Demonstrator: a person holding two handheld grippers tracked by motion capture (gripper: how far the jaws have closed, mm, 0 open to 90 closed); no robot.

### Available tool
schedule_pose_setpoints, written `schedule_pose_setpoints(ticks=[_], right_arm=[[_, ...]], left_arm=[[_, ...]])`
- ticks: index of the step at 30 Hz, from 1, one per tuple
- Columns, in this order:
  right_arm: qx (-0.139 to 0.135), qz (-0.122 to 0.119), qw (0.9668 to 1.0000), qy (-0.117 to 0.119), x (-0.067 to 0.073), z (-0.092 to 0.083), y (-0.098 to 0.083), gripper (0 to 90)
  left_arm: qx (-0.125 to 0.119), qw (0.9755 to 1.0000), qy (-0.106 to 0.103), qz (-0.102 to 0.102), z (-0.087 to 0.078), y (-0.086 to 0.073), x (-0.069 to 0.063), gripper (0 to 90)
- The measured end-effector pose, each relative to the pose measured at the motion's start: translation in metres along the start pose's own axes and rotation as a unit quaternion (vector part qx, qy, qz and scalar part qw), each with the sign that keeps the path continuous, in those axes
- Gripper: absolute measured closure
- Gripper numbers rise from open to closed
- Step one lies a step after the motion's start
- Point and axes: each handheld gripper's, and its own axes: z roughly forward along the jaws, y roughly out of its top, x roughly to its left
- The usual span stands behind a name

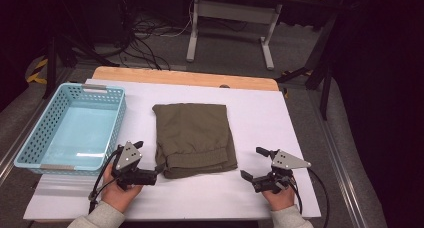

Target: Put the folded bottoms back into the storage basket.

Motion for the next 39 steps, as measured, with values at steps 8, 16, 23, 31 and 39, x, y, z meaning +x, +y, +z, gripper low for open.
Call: schedule_pose_setpoints(ticks=[8, 16, 23, 31, 39], right_arm=[[0.001, 0.0, 1.0, -0.001, 0.0, 0.0, 0.0, 0.0], [0.004, -0.002, 1.0, -0.003, 0.001, 0.001, 0.0, 0.0], [0.012, 0.005, 0.9999, -0.011, -0.003, 0.002, 0.002, 0.2], [0.035, 0.004, 0.9993, -0.014, -0.009, 0.008, 0.002, 0.2], [0.044, 0.007, 0.999, -0.006, -0.009, 0.011, 0.001, 0.2]], left_arm=[[0.001, 1.0, -0.001, 0.0, 0.0, 0.0, 0.0, 0.8], [0.005, 1.0, 0.001, 0.002, -0.001, 0.0, 0.002, 3.0], [0.016, 0.9998, -0.004, 0.004, -0.001, 0.004, 0.001, 4.2], [0.019, 0.9997, -0.011, 0.013, -0.001, 0.01, 0.002, 5.2], [0.021, 0.9993, -0.018, 0.026, 0.0, 0.019, 0.005, 2.0]])
